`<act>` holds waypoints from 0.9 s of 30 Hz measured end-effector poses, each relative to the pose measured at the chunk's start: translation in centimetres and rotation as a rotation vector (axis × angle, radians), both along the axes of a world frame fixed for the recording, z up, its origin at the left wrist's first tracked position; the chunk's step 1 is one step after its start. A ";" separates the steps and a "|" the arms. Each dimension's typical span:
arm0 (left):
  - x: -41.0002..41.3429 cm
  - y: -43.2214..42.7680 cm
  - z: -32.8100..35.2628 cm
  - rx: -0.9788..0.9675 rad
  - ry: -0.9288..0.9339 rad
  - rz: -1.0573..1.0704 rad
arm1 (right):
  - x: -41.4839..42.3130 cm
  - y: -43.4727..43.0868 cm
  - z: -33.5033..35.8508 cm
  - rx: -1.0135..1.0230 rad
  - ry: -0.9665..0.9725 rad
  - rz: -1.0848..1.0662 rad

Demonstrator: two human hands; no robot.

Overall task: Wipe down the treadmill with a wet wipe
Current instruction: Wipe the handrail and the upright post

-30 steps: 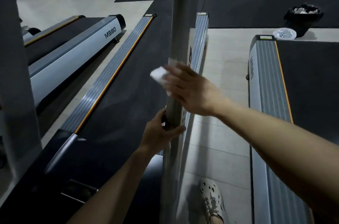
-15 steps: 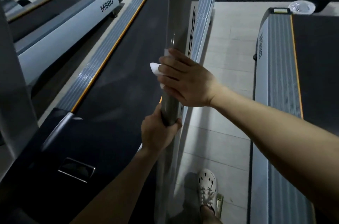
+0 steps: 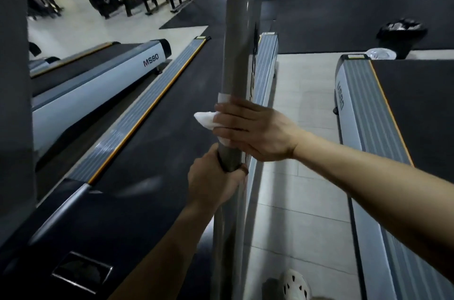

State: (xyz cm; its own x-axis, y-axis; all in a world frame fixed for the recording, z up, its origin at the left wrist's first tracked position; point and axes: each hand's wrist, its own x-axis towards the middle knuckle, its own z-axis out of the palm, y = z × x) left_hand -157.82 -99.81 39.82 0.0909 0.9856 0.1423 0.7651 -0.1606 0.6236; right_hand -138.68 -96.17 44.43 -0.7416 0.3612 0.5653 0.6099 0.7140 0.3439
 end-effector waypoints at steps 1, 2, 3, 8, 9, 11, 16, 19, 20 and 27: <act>0.0 0.1 -0.1 0.014 0.006 -0.004 | 0.2 0.4 0.7 0.042 -0.023 0.010; -0.1 0.2 -0.1 0.021 0.013 -0.006 | 0.3 0.9 1.5 0.072 -0.029 0.006; 0.0 0.4 -0.1 0.029 0.021 -0.010 | 0.3 1.3 2.3 0.088 -0.016 -0.022; 0.0 0.9 -0.4 0.085 0.053 -0.028 | -1.8 -0.3 -0.4 0.060 0.187 -0.139; 0.0 1.0 -0.4 0.105 0.072 -0.032 | -2.3 -1.3 -1.7 0.047 0.175 -0.126; 0.1 1.0 -0.6 0.130 0.113 -0.043 | -2.6 -3.1 -3.4 0.022 0.106 -0.084; 0.0 1.1 -0.4 0.117 0.083 -0.060 | -1.3 -2.9 1.9 0.033 -0.115 -0.163; -0.3 1.0 -0.7 0.051 -0.002 -0.090 | -1.8 -1.1 3.8 0.002 -0.012 -0.296; -0.6 0.9 -0.9 0.028 -0.020 -0.106 | -2.1 -1.3 3.2 -0.002 0.018 -0.305; -6.5 0.6 -4.0 -0.136 0.131 -0.258 | -1.8 -4.7 0.8 -0.019 -0.339 -0.085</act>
State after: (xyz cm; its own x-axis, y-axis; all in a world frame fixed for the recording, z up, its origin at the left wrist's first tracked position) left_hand -164.32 -99.25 35.80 0.3489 0.9370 -0.0188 0.7855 -0.2814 0.5512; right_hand -140.52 -100.92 45.18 -0.8527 0.4380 0.2848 0.5210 0.6733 0.5245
